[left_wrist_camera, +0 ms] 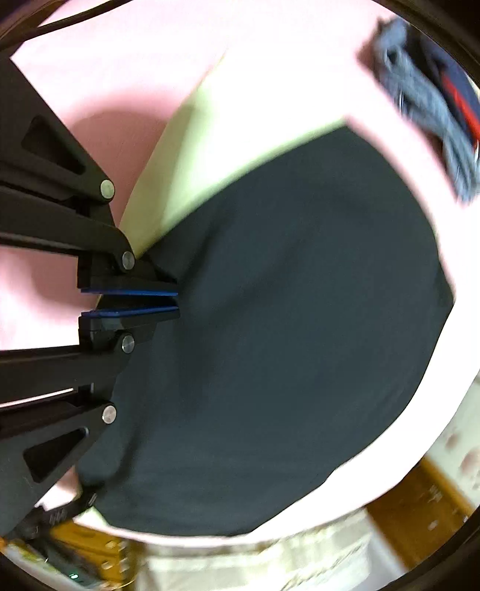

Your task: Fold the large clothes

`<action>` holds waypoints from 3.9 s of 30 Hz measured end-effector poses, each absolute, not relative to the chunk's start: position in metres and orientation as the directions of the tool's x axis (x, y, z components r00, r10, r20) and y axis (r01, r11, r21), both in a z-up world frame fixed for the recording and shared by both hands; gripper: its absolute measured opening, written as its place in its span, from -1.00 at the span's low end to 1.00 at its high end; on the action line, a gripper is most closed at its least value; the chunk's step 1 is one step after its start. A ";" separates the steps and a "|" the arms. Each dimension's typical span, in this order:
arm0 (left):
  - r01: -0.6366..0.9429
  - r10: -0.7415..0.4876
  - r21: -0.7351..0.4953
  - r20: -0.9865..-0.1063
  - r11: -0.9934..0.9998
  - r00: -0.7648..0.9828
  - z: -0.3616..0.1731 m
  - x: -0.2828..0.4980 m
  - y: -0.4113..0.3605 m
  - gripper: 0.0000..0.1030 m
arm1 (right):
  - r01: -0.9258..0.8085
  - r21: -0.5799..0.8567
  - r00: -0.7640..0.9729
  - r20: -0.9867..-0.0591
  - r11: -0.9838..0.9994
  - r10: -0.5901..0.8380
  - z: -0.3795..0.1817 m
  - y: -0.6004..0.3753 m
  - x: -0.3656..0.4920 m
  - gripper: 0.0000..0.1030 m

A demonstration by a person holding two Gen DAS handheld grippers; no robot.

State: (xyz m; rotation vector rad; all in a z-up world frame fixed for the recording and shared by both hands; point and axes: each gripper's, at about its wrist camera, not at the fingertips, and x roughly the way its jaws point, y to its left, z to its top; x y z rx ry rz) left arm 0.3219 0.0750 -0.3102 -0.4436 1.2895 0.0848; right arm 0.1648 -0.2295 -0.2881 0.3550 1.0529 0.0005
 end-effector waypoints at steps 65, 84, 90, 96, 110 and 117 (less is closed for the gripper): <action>-0.183 -0.118 -0.241 -0.852 0.953 0.510 -0.302 0.467 0.086 -0.98 | 0.203 0.451 0.602 -0.758 0.869 0.253 -0.299 -0.316 0.333 -1.00; -0.401 0.096 -0.109 -0.884 0.910 0.457 -0.262 0.452 0.168 -0.90 | 0.534 0.308 0.597 -0.797 0.787 -0.093 -0.232 -0.389 0.293 -1.00; -0.401 0.053 -0.156 -0.885 0.903 0.462 -0.246 0.405 0.152 -0.71 | 0.322 0.317 0.672 -0.740 0.892 0.021 -0.208 -0.315 0.288 -1.00; -0.438 0.008 -0.186 -0.914 0.880 0.405 -0.245 0.342 0.123 -0.71 | 0.102 0.290 0.580 -0.795 0.952 0.180 -0.232 -0.215 0.288 -1.00; -0.554 -0.053 -0.233 -0.945 0.799 0.323 -0.259 0.248 0.119 -0.71 | 0.082 0.302 0.408 -0.880 0.950 0.244 -0.281 -0.147 0.257 -1.00; -0.624 -0.123 -0.299 -0.943 0.722 0.309 -0.274 0.220 0.137 -0.69 | 0.010 0.172 0.385 -0.910 0.985 0.155 -0.298 -0.128 0.264 -1.00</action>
